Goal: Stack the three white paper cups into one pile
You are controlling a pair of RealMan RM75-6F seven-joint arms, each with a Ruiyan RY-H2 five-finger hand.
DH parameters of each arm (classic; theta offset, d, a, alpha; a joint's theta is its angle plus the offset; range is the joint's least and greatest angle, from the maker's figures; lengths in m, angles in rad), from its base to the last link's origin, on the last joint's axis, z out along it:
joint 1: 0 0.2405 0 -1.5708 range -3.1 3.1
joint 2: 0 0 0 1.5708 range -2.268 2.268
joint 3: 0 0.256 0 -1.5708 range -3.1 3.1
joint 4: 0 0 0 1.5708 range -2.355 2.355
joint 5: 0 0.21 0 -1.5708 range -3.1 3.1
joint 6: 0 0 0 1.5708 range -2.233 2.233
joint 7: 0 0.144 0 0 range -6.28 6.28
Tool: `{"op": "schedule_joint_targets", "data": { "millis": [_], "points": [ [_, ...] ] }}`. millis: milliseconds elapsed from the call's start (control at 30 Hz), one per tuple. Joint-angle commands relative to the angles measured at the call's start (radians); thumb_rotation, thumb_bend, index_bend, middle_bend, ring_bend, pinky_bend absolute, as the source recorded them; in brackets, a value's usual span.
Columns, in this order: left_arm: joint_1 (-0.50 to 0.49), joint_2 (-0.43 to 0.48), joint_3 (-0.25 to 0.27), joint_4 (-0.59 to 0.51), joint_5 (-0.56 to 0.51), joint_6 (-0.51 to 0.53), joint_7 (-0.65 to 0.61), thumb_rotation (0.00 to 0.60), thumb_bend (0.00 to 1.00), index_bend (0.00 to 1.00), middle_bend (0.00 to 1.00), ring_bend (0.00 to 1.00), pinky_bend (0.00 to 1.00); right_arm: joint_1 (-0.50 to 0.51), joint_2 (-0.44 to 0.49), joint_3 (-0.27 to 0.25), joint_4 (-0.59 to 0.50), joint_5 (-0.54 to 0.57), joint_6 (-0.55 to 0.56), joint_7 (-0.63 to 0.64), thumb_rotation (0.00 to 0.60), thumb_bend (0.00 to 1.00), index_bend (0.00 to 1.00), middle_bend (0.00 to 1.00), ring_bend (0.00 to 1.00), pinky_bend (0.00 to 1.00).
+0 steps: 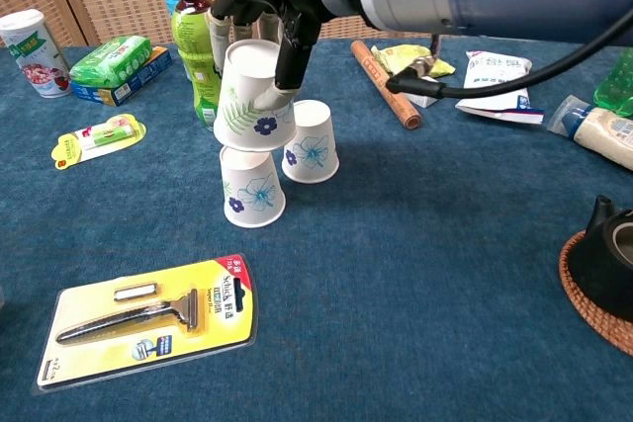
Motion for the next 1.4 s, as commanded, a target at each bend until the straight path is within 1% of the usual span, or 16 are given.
{"op": "schedule_joint_targets", "data": {
  "millis": [33,333,633,1300,1333,1400],
  "points": [
    [-0.001,0.001,-0.001,0.001,-0.003,0.000,-0.002,0.600,0.37,0.04,0.00,0.00,0.15,0.017,-0.015,0.001,0.012,0.026,0.014,-0.012,0.600,0.32,0.32,0.41,0.39,0.30],
    [-0.003,0.004,-0.002,0.004,-0.003,-0.006,-0.015,0.600,0.37,0.04,0.00,0.00,0.15,0.067,-0.056,-0.008,0.041,0.090,0.037,-0.045,0.600,0.31,0.32,0.41,0.39,0.30],
    [0.000,0.009,-0.001,0.011,0.007,0.005,-0.033,0.600,0.37,0.04,0.00,0.00,0.15,0.102,-0.084,-0.021,0.049,0.114,0.057,-0.078,0.600,0.31,0.32,0.41,0.39,0.30],
    [0.001,0.013,0.000,0.018,0.008,0.006,-0.045,0.600,0.37,0.04,0.00,0.00,0.15,0.136,-0.129,-0.038,0.117,0.165,0.062,-0.097,0.600,0.31,0.32,0.41,0.39,0.30],
    [0.001,0.013,-0.001,0.018,0.007,0.006,-0.046,0.600,0.37,0.04,0.00,0.00,0.15,0.137,-0.131,-0.040,0.117,0.168,0.066,-0.100,0.600,0.31,0.31,0.40,0.39,0.30],
    [0.000,0.014,-0.001,0.019,0.005,0.006,-0.047,0.600,0.37,0.04,0.00,0.00,0.15,0.137,-0.129,-0.041,0.112,0.180,0.068,-0.104,0.600,0.32,0.27,0.39,0.39,0.30]
  ]
}}
